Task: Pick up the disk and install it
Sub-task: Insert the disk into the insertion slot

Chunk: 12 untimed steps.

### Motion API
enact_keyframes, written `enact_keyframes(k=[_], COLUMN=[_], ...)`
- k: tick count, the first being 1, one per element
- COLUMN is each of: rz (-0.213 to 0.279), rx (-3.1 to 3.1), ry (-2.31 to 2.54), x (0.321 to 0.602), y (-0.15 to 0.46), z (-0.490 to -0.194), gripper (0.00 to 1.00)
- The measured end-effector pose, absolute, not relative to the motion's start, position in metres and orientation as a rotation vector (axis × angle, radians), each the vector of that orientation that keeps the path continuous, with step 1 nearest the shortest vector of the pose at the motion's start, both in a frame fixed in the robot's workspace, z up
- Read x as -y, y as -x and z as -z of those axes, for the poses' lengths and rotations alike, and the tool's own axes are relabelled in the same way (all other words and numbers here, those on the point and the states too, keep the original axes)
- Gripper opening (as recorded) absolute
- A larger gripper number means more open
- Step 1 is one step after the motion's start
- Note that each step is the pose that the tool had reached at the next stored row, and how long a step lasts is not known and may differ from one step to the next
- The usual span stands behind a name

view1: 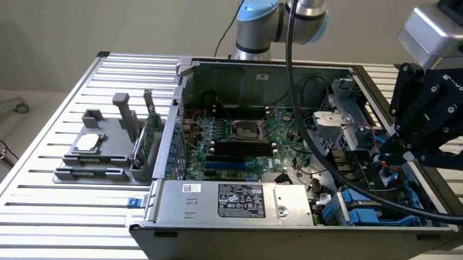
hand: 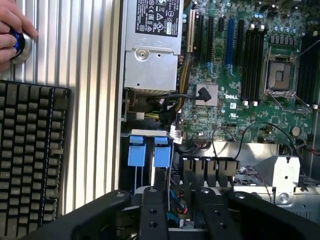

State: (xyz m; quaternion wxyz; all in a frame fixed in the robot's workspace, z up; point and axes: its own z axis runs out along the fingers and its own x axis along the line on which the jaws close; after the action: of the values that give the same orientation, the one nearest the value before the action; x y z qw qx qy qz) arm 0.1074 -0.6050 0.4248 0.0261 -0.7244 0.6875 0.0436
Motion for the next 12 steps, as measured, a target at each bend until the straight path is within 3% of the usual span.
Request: enact_keyframes(k=[1, 4, 12], rz=[-0.128, -0.108, -0.078], rx=[-2.127, -2.136, -2.151], ry=[2.243, 2.256, 2.273], x=[0.6031, 0.5992, 0.5960], y=[-0.1074, -0.1074, -0.1086], z=[-0.4252, -0.4267, -0.4282], gripper=[0.26, 0.11, 0.11])
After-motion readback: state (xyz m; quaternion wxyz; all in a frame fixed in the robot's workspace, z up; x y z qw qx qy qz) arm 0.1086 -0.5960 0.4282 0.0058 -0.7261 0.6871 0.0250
